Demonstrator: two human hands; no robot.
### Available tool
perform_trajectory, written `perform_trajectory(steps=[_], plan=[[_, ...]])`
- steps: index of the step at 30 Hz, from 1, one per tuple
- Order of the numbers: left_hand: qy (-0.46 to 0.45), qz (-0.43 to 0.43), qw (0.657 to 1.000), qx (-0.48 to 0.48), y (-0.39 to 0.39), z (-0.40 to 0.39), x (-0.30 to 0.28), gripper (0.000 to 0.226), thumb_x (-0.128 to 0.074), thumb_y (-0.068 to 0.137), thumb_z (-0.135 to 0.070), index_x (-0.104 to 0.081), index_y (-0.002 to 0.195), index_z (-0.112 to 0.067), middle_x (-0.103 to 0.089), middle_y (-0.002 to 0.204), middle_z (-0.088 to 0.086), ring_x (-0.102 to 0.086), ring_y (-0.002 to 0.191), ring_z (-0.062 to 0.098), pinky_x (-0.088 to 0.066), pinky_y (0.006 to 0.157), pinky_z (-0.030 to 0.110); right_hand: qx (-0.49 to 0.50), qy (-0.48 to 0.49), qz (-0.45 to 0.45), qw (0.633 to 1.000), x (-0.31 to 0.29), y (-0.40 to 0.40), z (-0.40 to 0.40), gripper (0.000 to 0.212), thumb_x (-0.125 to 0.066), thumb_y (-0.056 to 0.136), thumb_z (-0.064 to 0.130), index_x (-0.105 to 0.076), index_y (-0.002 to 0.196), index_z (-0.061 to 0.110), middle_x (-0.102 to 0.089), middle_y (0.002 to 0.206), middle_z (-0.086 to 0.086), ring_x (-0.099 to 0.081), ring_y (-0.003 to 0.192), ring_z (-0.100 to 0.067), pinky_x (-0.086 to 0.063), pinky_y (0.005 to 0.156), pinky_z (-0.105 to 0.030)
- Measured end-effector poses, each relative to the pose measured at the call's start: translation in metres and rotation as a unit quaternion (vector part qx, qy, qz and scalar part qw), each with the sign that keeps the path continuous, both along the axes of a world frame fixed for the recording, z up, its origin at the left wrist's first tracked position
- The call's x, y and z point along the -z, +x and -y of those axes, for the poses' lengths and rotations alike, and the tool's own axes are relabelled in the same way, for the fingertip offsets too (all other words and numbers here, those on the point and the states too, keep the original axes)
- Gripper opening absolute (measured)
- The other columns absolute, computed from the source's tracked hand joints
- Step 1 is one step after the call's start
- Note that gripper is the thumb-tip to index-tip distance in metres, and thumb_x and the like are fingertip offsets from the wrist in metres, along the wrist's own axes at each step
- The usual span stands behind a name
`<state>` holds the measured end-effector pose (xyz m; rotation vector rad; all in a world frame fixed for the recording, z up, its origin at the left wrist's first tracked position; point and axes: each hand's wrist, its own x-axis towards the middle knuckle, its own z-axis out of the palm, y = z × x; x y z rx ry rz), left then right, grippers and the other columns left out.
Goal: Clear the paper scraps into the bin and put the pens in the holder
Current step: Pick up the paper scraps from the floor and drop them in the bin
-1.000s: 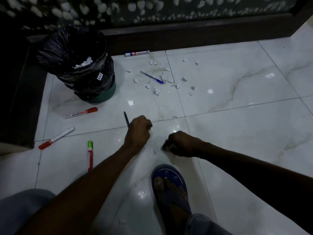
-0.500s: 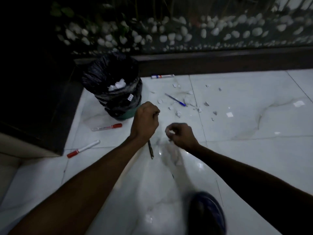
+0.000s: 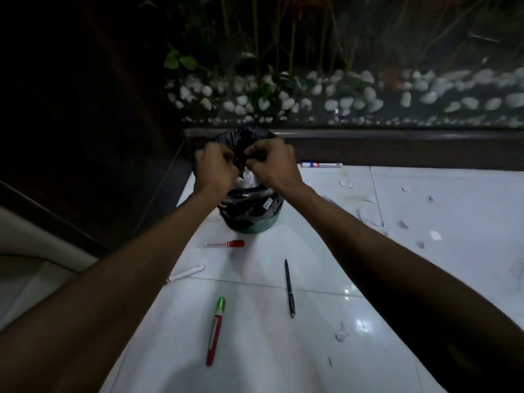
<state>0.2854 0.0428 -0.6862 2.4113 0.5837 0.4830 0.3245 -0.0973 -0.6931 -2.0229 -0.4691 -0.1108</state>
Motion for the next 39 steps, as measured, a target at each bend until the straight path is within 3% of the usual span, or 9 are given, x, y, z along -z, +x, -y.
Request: perform_trajectory(steps=[3,10,16,20,23,28,31,35,39], plan=[[0.046,-0.019,0.999,0.014,-0.01,0.004,-0.011,0.022,-0.056,0.077,-0.01,-0.073,0.09,-0.015,-0.071,0.098,0.01,-0.065,0.095,0.027,-0.046,0.074,0.022,-0.014,-0.037,0.032,0.999,0.002,0.005,-0.003,0.018,-0.064,0.077,0.018,-0.08,0.083,0.013,-0.077,0.077,-0.003,-0.072,0.078,-0.016,-0.06,0.074,-0.036],[0.144,0.005,0.988,0.062,0.015,0.03,-0.022,0.014,-0.052,0.089,-0.019,-0.059,0.099,-0.013,-0.065,0.101,0.015,-0.061,0.097,0.038,-0.047,0.075,0.041,0.083,-0.002,0.16,0.984,0.001,0.012,0.018,0.013,-0.066,0.082,0.029,-0.076,0.089,0.023,-0.071,0.083,0.005,-0.065,0.078,-0.014,-0.048,0.063,-0.027],[0.118,0.066,0.987,0.085,0.048,0.082,-0.028,0.018,-0.045,0.099,-0.021,-0.055,0.105,-0.007,-0.06,0.107,0.017,-0.058,0.1,0.038,-0.046,0.076,0.043,0.193,-0.046,0.084,0.977,0.026,0.023,0.077,0.018,-0.062,0.08,0.035,-0.073,0.087,0.023,-0.072,0.085,0.008,-0.066,0.081,-0.011,-0.054,0.069,-0.032],[0.243,0.208,0.893,0.316,0.036,0.128,-0.006,0.012,-0.047,0.097,-0.022,-0.054,0.096,-0.012,-0.06,0.094,0.01,-0.06,0.082,0.033,-0.049,0.063,0.042,0.244,-0.074,-0.032,0.966,0.076,-0.006,0.139,0.014,-0.061,0.085,0.033,-0.073,0.087,0.025,-0.073,0.085,0.011,-0.066,0.079,-0.009,-0.055,0.073,-0.028],[0.403,0.144,0.777,0.462,0.037,0.164,0.023,0.013,-0.058,0.085,-0.016,-0.053,0.098,-0.015,-0.059,0.092,0.007,-0.063,0.076,0.03,-0.043,0.052,0.037,0.168,-0.243,-0.09,0.951,0.105,-0.002,0.208,0.016,-0.066,0.084,0.028,-0.073,0.099,0.026,-0.072,0.096,0.01,-0.066,0.086,-0.013,-0.049,0.072,-0.027],[0.235,-0.16,0.901,0.327,0.036,0.178,0.103,0.04,-0.06,0.086,-0.025,-0.049,0.123,-0.014,-0.055,0.119,0.01,-0.062,0.108,0.033,-0.048,0.082,0.04,0.214,-0.354,-0.198,0.888,0.134,0.009,0.3,0.044,-0.064,0.084,0.016,-0.063,0.128,0.02,-0.062,0.127,-0.008,-0.058,0.122,-0.029,-0.053,0.097,-0.041],[0.223,-0.237,0.905,0.273,0.042,0.162,0.15,0.065,-0.063,0.083,-0.057,-0.046,0.126,-0.011,-0.047,0.13,0.013,-0.053,0.117,0.033,-0.049,0.091,0.043,0.197,-0.392,-0.245,0.864,0.155,0.012,0.309,0.048,-0.063,0.086,0.021,-0.058,0.133,0.014,-0.053,0.132,-0.014,-0.051,0.127,-0.036,-0.05,0.098,-0.042],[0.181,-0.278,0.899,0.287,0.059,0.17,0.164,0.127,-0.047,0.051,-0.101,-0.034,0.143,-0.015,-0.036,0.144,0.013,-0.041,0.131,0.032,-0.044,0.1,0.046,0.109,-0.336,-0.245,0.903,0.163,0.025,0.287,0.053,-0.063,0.082,0.026,-0.058,0.131,0.007,-0.051,0.124,-0.018,-0.053,0.117,-0.037,-0.046,0.088,-0.033],[0.15,-0.219,0.906,0.33,0.049,0.196,0.173,0.123,-0.052,0.048,-0.099,-0.041,0.137,-0.015,-0.041,0.134,0.009,-0.044,0.122,0.027,-0.045,0.097,0.042,0.046,-0.39,-0.211,0.895,0.153,0.038,0.271,0.091,-0.072,0.074,0.038,-0.033,0.155,0.024,-0.042,0.138,-0.014,-0.047,0.127,-0.033,-0.051,0.098,-0.045]])
